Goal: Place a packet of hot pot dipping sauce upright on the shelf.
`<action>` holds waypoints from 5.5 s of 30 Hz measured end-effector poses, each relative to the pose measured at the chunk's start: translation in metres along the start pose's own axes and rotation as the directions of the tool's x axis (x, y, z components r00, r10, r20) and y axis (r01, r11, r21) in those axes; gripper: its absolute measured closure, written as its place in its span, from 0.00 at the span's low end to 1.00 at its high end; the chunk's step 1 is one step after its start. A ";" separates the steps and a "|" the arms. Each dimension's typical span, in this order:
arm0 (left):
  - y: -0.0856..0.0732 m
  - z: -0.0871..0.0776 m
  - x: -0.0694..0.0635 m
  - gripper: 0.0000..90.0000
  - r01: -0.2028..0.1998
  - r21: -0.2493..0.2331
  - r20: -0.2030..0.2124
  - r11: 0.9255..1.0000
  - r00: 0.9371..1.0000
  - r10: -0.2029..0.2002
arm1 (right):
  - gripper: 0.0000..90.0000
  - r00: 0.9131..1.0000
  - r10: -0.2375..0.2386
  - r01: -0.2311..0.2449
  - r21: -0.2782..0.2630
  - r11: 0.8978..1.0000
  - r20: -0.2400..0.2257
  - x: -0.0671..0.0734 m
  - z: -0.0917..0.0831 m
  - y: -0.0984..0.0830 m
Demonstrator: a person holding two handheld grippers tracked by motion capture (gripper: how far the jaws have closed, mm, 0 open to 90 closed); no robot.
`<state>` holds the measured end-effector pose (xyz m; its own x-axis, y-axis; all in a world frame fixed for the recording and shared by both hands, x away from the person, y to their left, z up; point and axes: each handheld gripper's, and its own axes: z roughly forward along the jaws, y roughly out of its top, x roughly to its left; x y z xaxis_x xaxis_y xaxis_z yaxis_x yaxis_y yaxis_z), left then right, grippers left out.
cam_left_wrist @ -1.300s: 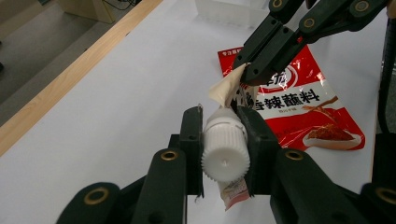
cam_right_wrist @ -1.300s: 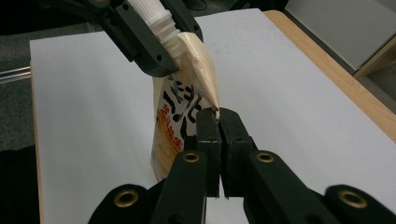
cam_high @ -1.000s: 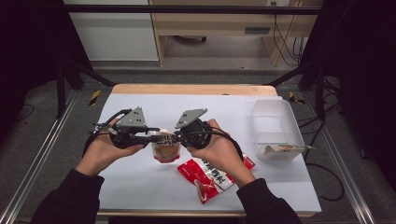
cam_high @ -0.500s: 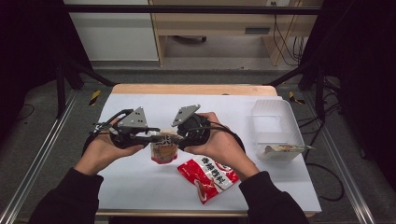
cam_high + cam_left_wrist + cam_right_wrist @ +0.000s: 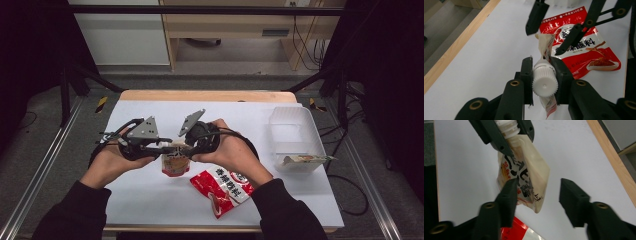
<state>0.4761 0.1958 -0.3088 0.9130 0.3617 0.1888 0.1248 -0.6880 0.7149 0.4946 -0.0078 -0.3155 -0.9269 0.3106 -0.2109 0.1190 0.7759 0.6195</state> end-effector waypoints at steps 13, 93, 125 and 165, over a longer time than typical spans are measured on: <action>0.001 -0.004 0.002 0.81 0.029 -0.047 -0.004 0.998 1.000 -0.029 | 0.97 1.000 -0.004 0.004 -0.002 1.000 0.001 0.002 0.001 0.002; -0.185 0.002 -0.032 0.09 0.328 -0.137 -0.286 0.935 0.890 -0.355 | 0.99 0.943 0.154 -0.166 0.016 0.986 0.294 -0.105 -0.167 -0.148; -0.183 0.003 -0.034 0.09 0.311 -0.121 -0.279 0.943 0.901 -0.333 | 0.99 0.923 0.238 -0.279 0.099 0.955 0.303 -0.112 -0.168 -0.219; -0.181 0.006 -0.036 0.09 0.300 -0.108 -0.273 0.948 0.908 -0.318 | 0.63 0.900 0.318 -0.361 0.100 0.927 0.298 -0.107 -0.148 -0.235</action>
<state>0.4228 0.3036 -0.4492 0.6833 0.7189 0.1278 0.3499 -0.4760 0.8068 0.5127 -0.3043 -0.3263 -0.6900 0.6900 -0.2186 0.4804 0.6625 0.5748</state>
